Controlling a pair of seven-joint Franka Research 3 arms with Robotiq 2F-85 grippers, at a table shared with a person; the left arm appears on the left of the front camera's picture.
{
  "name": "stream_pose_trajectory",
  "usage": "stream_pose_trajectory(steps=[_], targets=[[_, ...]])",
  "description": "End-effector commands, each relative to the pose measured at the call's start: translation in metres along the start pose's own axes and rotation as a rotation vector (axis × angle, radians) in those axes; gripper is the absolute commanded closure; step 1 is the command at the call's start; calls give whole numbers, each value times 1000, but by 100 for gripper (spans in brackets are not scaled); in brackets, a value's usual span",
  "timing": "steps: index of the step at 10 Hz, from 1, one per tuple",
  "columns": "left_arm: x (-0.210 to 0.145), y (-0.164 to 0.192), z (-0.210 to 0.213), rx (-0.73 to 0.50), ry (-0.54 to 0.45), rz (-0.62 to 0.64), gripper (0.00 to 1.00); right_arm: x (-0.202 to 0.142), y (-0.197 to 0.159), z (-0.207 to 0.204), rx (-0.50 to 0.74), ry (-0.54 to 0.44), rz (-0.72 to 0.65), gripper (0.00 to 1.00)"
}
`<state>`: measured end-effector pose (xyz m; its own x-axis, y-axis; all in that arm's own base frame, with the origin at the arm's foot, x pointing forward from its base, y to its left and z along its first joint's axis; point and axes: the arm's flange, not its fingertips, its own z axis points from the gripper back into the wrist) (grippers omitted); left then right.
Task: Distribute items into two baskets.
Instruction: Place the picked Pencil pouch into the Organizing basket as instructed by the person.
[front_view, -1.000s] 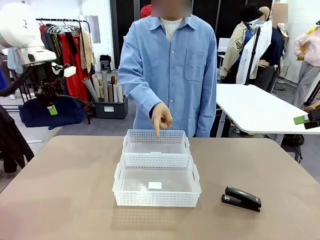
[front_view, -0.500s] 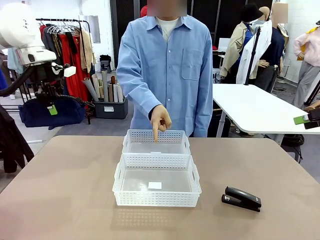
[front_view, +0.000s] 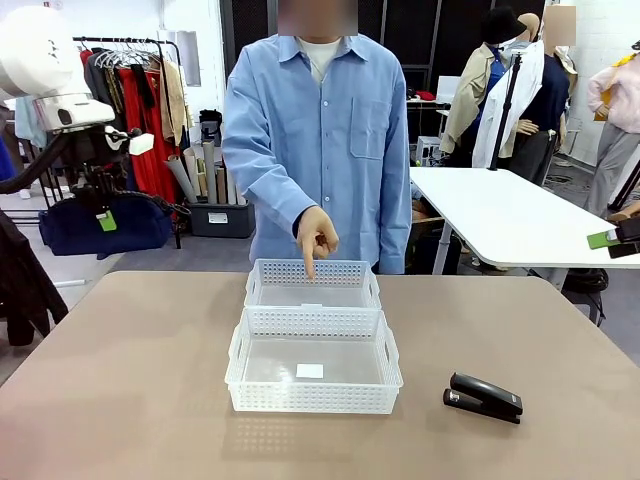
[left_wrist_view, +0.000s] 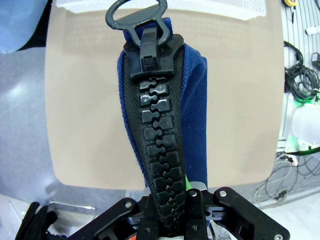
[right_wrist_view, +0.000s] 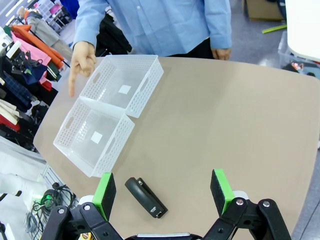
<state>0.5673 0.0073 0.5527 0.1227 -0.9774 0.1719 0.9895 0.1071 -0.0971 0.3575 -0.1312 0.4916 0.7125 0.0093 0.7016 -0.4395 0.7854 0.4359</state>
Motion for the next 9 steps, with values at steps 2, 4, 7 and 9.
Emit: stream_pose_trajectory(steps=[2,4,7,9], targets=[[14,-48,-12,28,14,7,100,1,-1,-2,22,-30,2,0],[22,-75,-28,14,25,-1,100,1,-1,-2,22,-30,2,0],[33,-107,-59,-8,18,-29,100,1,-1,-2,22,-30,2,0],[47,-127,-74,-37,-10,-76,100,1,-1,-2,22,-30,2,0]])
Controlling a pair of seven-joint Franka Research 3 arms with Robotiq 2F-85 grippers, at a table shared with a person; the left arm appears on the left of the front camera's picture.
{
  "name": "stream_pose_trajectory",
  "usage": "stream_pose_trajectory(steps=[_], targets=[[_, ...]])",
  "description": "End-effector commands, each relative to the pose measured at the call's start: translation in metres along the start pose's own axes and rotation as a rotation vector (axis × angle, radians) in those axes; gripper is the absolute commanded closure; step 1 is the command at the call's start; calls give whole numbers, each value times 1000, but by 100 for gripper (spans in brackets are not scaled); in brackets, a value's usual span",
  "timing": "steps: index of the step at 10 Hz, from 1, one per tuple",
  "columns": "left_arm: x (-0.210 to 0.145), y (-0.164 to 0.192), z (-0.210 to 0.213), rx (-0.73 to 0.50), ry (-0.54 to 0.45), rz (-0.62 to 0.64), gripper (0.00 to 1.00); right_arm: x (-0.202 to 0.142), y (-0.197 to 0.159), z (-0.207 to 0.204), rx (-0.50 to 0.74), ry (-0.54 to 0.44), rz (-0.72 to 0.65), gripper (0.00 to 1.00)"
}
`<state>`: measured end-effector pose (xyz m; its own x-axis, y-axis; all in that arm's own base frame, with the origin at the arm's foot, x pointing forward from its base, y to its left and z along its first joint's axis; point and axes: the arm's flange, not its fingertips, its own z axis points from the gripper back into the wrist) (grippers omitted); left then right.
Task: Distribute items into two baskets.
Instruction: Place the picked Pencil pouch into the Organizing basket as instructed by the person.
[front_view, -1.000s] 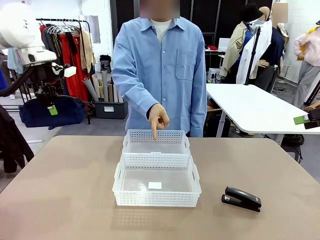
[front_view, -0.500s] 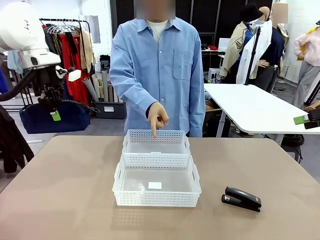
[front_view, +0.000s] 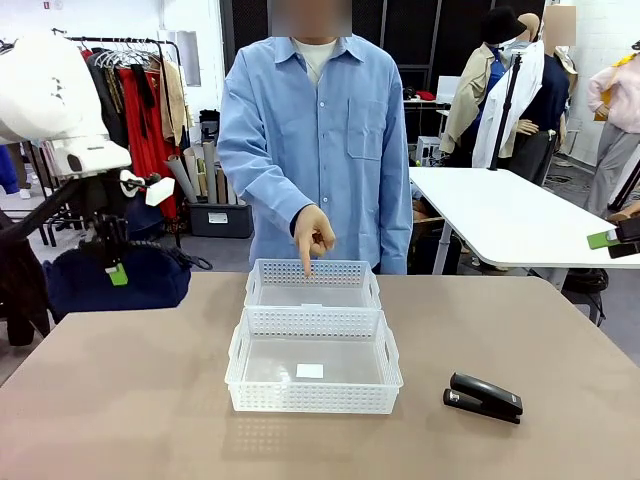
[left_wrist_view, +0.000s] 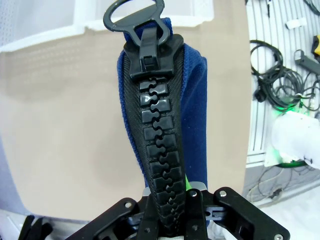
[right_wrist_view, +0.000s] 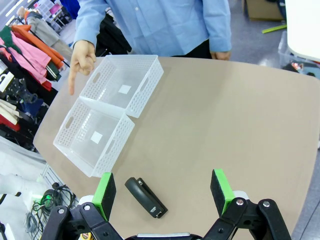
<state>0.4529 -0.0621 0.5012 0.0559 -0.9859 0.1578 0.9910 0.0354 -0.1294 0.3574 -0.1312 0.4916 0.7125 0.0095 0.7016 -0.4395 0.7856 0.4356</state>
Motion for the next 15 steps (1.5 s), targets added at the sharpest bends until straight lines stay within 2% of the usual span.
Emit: stream_pose_trajectory(steps=[1,4,9,15], targets=[[10,-21,-8,11,-29,-31,100,1,-1,-2,22,-30,2,0],[31,-38,-21,22,-32,-61,100,1,-1,-2,22,-30,2,0],[73,-28,-31,24,-41,-17,100,1,-1,-2,22,-30,2,0],[142,-45,-57,-4,7,-104,100,1,-1,-2,22,-30,2,0]])
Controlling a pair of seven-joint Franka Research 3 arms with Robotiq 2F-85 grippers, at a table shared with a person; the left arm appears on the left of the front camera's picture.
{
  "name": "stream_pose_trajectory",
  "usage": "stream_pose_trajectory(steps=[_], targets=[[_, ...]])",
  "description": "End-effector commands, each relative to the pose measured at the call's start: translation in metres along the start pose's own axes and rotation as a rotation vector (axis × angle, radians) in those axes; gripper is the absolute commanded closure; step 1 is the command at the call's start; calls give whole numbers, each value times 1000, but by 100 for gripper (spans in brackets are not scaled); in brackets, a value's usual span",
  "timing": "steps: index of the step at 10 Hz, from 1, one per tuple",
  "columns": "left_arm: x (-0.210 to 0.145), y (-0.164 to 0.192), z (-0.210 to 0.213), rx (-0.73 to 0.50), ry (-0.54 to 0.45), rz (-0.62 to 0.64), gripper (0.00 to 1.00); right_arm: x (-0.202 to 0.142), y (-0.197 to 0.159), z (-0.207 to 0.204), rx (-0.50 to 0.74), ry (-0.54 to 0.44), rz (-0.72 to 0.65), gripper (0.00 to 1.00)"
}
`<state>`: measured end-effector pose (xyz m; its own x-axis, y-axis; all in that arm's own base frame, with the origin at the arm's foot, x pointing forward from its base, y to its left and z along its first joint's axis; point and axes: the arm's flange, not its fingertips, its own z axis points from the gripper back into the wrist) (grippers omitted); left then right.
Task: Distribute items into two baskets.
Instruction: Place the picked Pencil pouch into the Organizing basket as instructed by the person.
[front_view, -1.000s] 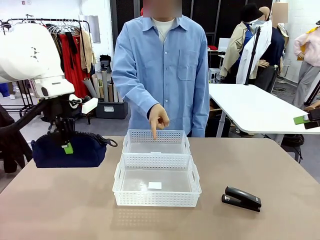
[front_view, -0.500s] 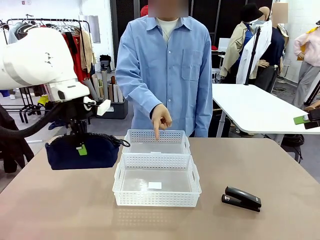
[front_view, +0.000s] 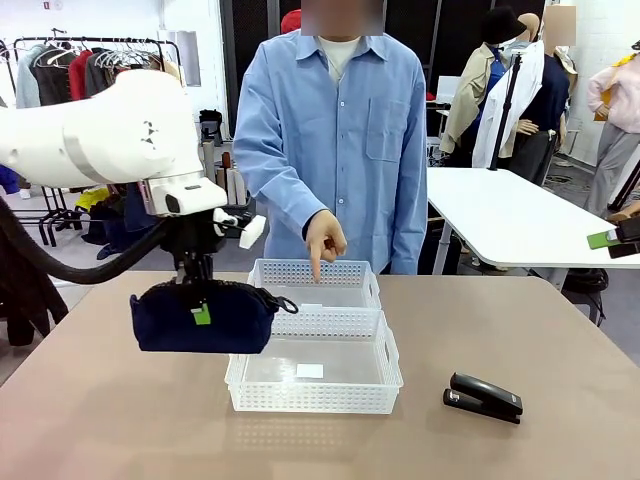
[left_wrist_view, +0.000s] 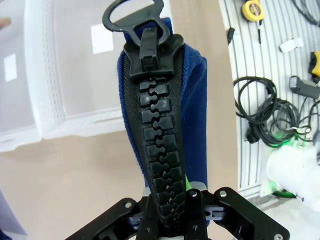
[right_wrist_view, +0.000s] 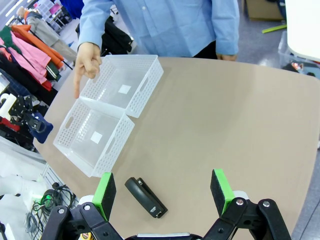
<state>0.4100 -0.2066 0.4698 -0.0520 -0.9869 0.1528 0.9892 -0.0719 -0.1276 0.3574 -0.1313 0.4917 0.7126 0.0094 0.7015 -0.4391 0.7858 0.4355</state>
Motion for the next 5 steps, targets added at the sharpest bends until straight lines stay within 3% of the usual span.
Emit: stream_pose_trajectory(steps=[1,5], targets=[[19,-6,-3,26,-7,-17,100,1,-1,-2,22,-31,2,0],[62,7,-21,69,-44,117,100,1,-1,-2,22,-31,2,0]])
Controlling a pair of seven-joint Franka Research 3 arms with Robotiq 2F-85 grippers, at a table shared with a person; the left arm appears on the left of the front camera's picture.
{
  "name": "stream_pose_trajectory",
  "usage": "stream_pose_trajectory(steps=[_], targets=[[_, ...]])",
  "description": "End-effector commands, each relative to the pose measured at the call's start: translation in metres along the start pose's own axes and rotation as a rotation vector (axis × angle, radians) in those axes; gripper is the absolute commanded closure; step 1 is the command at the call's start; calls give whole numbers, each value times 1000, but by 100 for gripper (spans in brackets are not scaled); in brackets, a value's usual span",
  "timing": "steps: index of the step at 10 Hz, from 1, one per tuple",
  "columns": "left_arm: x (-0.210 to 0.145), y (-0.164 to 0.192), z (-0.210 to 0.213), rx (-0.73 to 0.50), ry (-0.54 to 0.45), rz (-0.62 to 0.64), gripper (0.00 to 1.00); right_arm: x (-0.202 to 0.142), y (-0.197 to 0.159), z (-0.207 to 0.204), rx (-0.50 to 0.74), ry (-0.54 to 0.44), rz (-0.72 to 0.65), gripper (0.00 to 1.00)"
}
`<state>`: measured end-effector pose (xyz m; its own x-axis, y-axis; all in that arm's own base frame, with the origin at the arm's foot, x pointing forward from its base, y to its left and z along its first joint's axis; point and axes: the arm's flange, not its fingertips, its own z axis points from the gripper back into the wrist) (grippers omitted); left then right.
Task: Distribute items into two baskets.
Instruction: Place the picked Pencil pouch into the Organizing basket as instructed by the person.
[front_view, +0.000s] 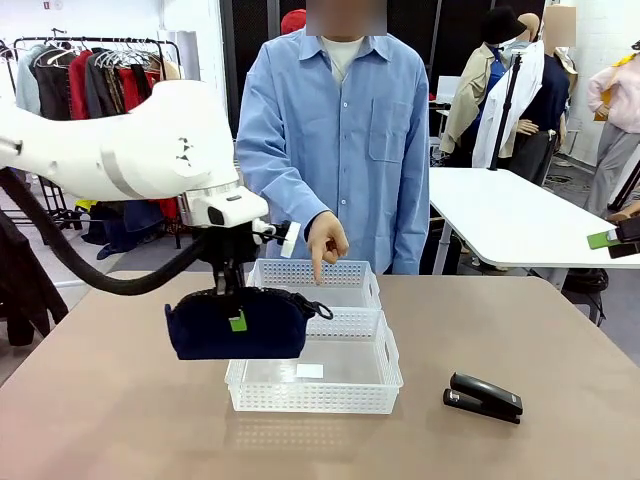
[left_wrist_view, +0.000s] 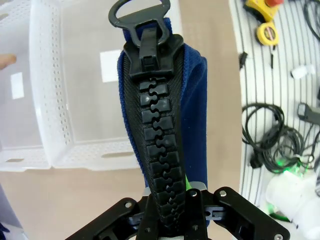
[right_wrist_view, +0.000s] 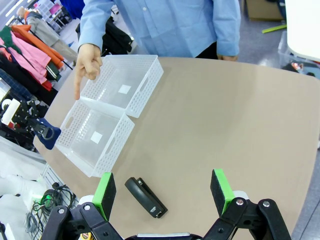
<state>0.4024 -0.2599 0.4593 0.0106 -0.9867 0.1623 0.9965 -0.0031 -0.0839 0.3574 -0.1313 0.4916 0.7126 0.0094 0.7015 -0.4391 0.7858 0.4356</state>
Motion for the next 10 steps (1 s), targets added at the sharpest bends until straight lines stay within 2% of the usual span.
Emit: stream_pose_trajectory(steps=[1,4,10], targets=[[17,13,-5,23,-29,73,100,1,-1,-2,22,-31,2,0],[38,29,-9,28,-35,105,100,1,-1,-2,22,-31,2,0],[76,34,-32,34,-8,86,100,1,-1,-2,22,-31,2,0]])
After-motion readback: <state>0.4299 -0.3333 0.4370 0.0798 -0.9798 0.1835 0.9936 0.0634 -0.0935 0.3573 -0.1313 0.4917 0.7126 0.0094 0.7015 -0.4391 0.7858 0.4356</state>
